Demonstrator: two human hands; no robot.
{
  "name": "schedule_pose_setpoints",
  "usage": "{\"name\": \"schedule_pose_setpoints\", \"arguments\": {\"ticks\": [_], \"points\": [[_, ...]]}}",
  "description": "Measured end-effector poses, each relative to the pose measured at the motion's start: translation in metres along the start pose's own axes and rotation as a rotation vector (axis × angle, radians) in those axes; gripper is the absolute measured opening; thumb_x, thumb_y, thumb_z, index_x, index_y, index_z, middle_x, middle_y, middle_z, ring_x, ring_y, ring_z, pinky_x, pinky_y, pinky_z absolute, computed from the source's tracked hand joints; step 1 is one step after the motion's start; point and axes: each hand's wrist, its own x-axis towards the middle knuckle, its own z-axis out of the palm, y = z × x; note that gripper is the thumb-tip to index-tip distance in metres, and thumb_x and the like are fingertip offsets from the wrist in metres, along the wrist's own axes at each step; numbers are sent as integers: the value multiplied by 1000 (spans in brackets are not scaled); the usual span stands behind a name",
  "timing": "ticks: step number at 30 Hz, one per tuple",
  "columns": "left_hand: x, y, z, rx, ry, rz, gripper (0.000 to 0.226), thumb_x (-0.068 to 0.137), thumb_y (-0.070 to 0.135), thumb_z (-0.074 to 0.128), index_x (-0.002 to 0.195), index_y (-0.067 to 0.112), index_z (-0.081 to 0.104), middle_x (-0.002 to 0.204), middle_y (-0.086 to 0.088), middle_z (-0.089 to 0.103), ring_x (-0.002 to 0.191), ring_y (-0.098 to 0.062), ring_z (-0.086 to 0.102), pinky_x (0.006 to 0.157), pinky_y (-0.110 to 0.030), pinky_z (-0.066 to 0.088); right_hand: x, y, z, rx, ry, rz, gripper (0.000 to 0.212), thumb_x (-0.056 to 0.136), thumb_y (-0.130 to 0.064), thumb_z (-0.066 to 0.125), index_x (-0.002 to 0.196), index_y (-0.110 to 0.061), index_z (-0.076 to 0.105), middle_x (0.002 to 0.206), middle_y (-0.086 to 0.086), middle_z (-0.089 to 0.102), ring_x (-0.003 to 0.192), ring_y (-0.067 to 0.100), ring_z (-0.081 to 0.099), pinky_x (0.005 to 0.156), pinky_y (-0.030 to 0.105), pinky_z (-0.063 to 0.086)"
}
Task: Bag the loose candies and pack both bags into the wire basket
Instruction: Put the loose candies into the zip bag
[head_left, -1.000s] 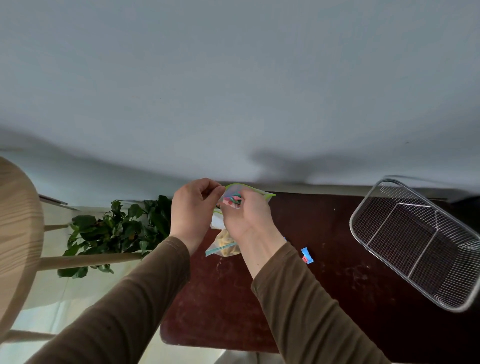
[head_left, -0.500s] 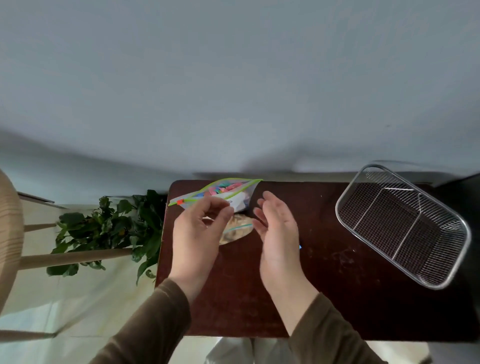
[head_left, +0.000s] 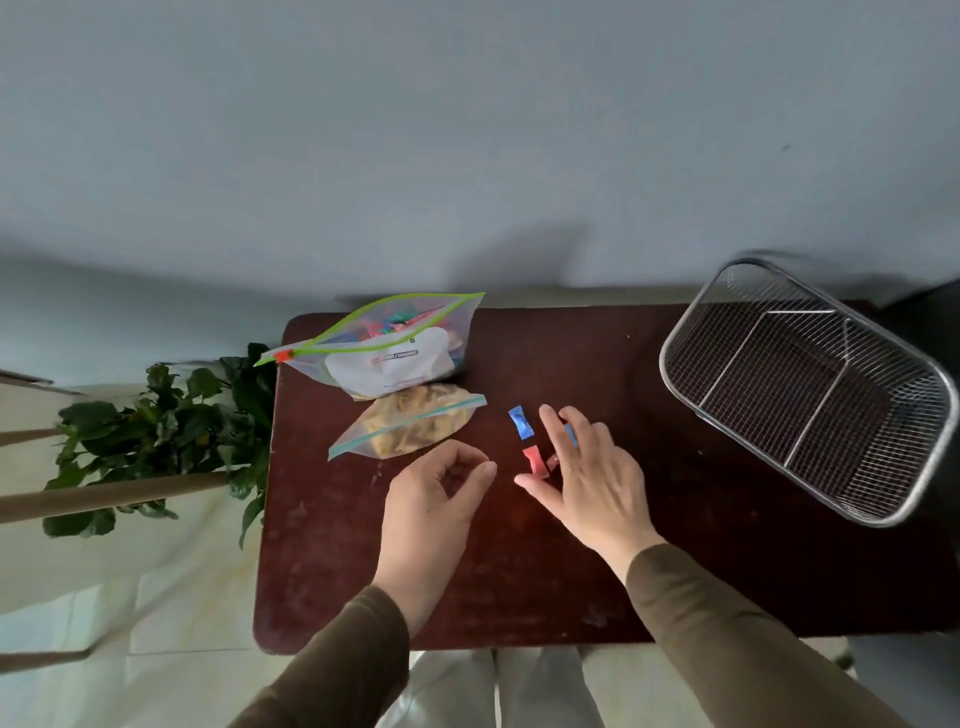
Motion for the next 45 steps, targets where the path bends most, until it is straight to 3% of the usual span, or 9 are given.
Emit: {"name": "schedule_pose_setpoints", "arguments": {"ticks": [7, 11, 16, 22, 26, 32, 38, 41, 45], "points": [[3, -11, 8, 15, -15, -2, 11, 91, 28, 77, 81, 28, 74, 74, 3, 73, 71, -17, 66, 69, -33, 54, 38, -2, 17, -88, 151, -242, 70, 97, -66, 38, 147, -18, 47, 124, 6, 58, 76, 23, 59, 44, 33, 44], [6, -17, 10, 20, -13, -5, 11, 92, 30, 76, 81, 28, 75, 73, 2, 73, 70, -19, 65, 69, -37, 54, 41, -2, 26, -60, 265, -337, 42, 101, -54, 45, 112, -18, 64, 93, 0, 60, 62, 18, 59, 37, 29, 39], [4, -21, 12, 23, -27, -12, 12, 93, 32, 75, 81, 28, 74, 73, 2, 72, 70, -19, 64, 68, -40, 54, 37, -2, 32, -22, 382, -371, 24, 103, -40, 54, 88, -21, 54, 66, -4, 49, 49, 13, 50, 35, 28, 33], [3, -20, 8, 20, -19, -3, 13, 93, 31, 75, 80, 30, 73, 73, 5, 71, 66, -8, 61, 67, -33, 54, 37, -2, 19, 204, 218, -278, 22, 96, -31, 66, 84, -17, 55, 59, -6, 51, 42, 14, 53, 37, 27, 37], [1, 0, -4, -6, -7, 48, 13, 94, 30, 75, 81, 29, 73, 75, 8, 71, 68, -4, 61, 68, -30, 53, 33, -19, -18, 828, 62, 220, 28, 101, -40, 54, 84, -17, 55, 61, -4, 53, 53, 12, 50, 53, 30, 41], [16, 54, -52, -32, 107, 199, 10, 94, 22, 76, 85, 27, 75, 76, 8, 73, 67, -6, 63, 62, -16, 47, 51, -79, -120, 1876, -111, 574, 28, 104, -32, 51, 92, -7, 58, 60, 1, 32, 45, 10, 24, 42, 30, 14], [46, 81, -106, 51, 242, 335, 4, 93, 22, 75, 89, 22, 74, 80, 11, 71, 72, -11, 64, 69, -38, 57, 85, -130, -171, 2445, -233, 668, 33, 103, -37, 49, 83, -11, 55, 60, -2, 33, 37, 5, 27, 33, 19, 21], [64, 79, -124, 247, 290, 401, 6, 90, 23, 75, 91, 18, 73, 87, 9, 71, 87, -19, 67, 80, -44, 56, 100, -147, -181, 2561, -276, 722, 37, 103, -39, 50, 80, -12, 53, 60, -2, 36, 37, 5, 28, 34, 18, 24], [85, 68, -133, 348, 211, 291, 13, 87, 29, 79, 94, 17, 75, 92, 5, 74, 95, -20, 70, 85, -46, 58, 116, -164, -188, 2637, -302, 856, 39, 104, -38, 48, 75, -13, 51, 64, 0, 41, 35, 7, 33, 35, 18, 25]]}}
